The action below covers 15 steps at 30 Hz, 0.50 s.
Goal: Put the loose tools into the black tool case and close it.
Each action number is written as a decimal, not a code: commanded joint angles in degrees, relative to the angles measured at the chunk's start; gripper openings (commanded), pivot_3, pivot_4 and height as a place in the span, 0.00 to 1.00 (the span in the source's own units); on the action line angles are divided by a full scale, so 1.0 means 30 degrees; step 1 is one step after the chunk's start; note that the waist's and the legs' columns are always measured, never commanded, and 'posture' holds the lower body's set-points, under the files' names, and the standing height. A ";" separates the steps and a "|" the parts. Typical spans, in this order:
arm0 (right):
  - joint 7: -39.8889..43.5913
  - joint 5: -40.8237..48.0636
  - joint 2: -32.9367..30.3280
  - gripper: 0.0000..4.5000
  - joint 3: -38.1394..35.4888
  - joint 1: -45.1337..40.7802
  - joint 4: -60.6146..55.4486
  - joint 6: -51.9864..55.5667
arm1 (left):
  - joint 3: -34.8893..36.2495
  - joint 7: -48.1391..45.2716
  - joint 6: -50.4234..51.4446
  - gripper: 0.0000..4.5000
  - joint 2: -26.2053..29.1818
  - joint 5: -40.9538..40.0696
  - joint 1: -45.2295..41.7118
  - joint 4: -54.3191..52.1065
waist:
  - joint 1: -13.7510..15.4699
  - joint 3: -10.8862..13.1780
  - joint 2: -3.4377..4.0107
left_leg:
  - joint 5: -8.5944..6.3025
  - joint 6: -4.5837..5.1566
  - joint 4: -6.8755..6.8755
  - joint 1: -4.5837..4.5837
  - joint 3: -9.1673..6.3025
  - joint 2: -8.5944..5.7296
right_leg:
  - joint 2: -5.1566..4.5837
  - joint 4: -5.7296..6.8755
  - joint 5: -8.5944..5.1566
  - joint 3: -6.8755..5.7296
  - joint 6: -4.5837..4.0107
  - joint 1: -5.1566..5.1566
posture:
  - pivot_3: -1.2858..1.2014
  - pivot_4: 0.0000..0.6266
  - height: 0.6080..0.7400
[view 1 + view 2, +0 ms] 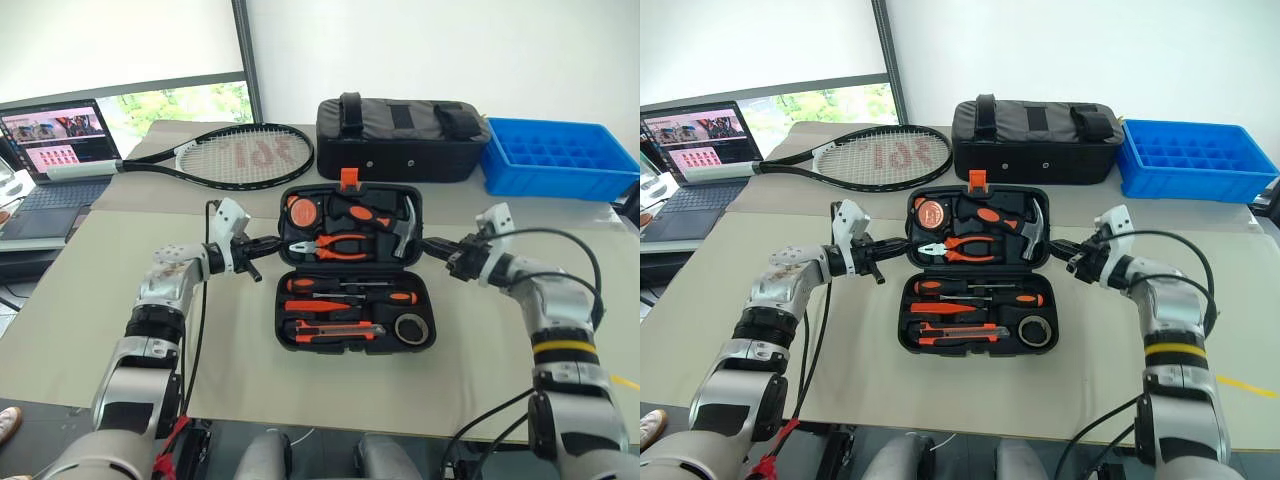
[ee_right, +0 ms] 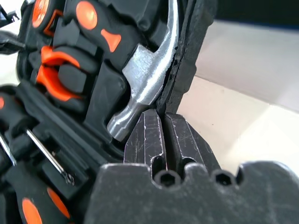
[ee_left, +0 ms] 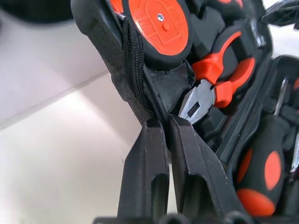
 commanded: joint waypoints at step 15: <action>-0.4664 -0.6870 -0.2704 0.00 0.1136 0.1061 0.4390 -2.2325 | -0.3415 0.9450 -2.1368 0.00 0.2732 1.0698 -0.0082 0.5364 | 0.0019 0.0003 0.0000 | 0.0004 0.0001 0.0024 0.0069 0.0041 -0.0007 | -0.0006 -0.0012 0.0000 0.0061 -0.0001 0.0053 | 0.52 0.24 0.75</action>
